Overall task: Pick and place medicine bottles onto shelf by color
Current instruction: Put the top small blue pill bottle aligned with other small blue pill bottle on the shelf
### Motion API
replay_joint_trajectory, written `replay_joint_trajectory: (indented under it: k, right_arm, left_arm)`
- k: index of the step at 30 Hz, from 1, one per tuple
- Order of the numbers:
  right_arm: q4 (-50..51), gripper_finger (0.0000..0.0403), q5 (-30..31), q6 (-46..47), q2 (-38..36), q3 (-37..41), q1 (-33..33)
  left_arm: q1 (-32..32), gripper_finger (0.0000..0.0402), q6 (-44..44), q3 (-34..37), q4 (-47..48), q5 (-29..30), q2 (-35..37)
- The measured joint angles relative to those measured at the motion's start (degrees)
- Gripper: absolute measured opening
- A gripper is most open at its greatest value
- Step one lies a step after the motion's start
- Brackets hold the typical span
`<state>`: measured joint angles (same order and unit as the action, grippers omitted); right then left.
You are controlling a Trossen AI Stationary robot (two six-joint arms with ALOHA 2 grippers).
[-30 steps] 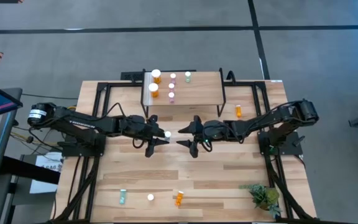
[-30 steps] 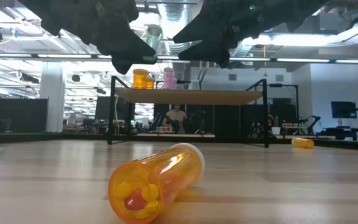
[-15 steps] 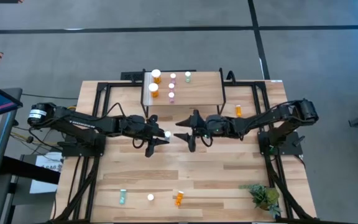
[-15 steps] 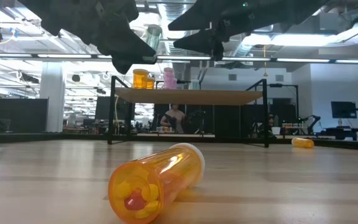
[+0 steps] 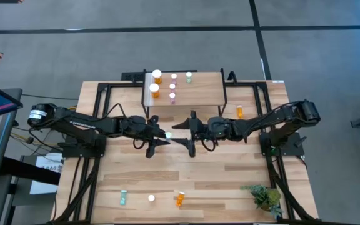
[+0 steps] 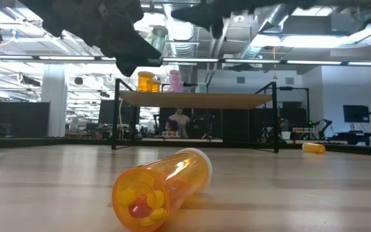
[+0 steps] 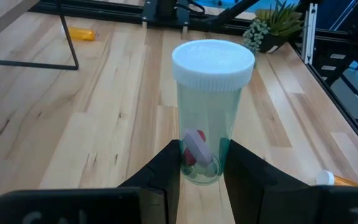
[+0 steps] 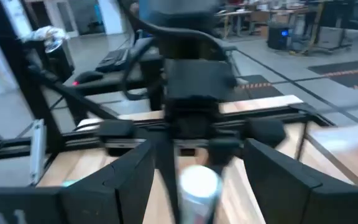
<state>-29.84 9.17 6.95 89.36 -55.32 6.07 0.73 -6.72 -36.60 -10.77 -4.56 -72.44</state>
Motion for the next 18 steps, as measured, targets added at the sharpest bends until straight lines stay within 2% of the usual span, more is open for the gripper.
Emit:
replay_joint_trajectory:
  k: [7,12,18]
  right_arm:
    - [9.30,0.0266,2.72,0.09,-0.01,-3.75,0.58]
    - [9.27,0.0266,2.88,2.73,0.39,-3.75,-0.53]
    - [6.50,0.0266,2.75,3.48,6.83,-5.55,-1.19]
  left_arm:
    - [0.00,0.0083,-0.46,0.00,0.79,-0.02,0.00]
    - [0.00,0.0083,-0.94,0.00,0.82,-0.03,0.00]
    - [0.00,0.0083,-0.92,0.00,0.97,-0.04,0.00]
